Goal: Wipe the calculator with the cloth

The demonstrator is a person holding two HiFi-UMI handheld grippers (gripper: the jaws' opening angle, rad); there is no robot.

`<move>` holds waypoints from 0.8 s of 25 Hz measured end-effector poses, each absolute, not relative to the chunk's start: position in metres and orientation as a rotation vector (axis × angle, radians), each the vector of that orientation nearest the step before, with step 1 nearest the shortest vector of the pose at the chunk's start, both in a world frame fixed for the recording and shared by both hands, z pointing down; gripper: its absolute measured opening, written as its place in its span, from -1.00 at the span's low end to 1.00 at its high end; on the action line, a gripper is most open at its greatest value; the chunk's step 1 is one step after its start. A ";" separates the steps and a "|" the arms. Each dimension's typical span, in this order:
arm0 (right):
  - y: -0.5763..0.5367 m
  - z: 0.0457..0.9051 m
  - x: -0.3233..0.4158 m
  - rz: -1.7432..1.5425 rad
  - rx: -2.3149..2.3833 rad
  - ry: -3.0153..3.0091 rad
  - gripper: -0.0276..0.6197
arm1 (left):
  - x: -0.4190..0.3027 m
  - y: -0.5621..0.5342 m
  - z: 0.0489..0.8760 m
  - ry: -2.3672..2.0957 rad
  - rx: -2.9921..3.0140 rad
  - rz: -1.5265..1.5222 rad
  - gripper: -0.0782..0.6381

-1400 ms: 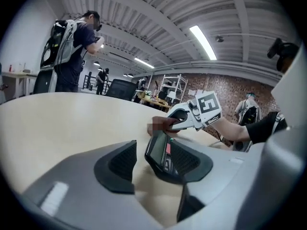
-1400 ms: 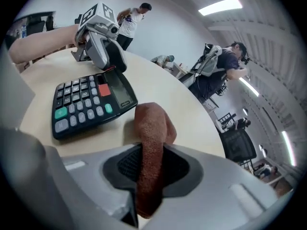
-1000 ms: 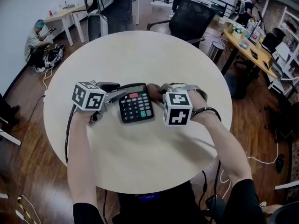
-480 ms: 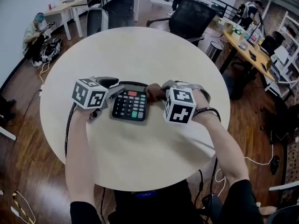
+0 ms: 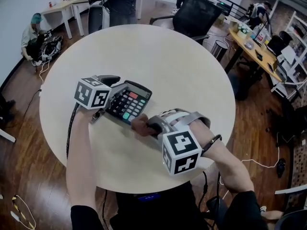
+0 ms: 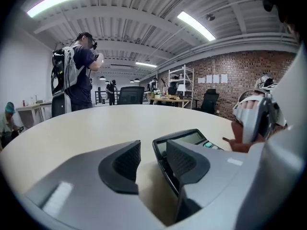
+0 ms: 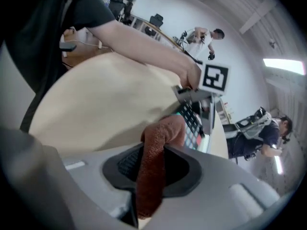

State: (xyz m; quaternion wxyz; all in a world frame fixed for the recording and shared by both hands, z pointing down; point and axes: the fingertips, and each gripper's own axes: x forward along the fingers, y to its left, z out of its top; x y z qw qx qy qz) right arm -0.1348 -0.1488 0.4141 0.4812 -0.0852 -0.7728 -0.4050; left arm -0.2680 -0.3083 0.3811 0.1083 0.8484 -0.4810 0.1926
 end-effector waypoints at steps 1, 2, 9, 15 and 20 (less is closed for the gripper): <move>-0.136 0.412 -0.137 -0.968 -0.255 -1.928 -0.64 | -0.268 -0.308 0.381 -1.420 2.494 0.561 -0.29; -0.132 0.408 -0.137 -0.945 -0.268 -1.966 -0.64 | -0.269 -0.308 0.381 -1.423 2.493 0.551 -0.29; -0.285 0.386 -0.093 -0.935 0.454 -1.692 -0.64 | -0.270 -0.309 0.376 -1.425 2.498 0.519 -0.30; -0.237 0.415 -0.128 -1.036 0.288 -1.637 -0.64 | -0.268 -0.308 0.375 -1.423 2.499 0.511 -0.30; -0.173 0.413 -0.155 -1.167 0.189 -1.586 -0.64 | -0.269 -0.308 0.374 -1.426 2.500 0.510 -0.30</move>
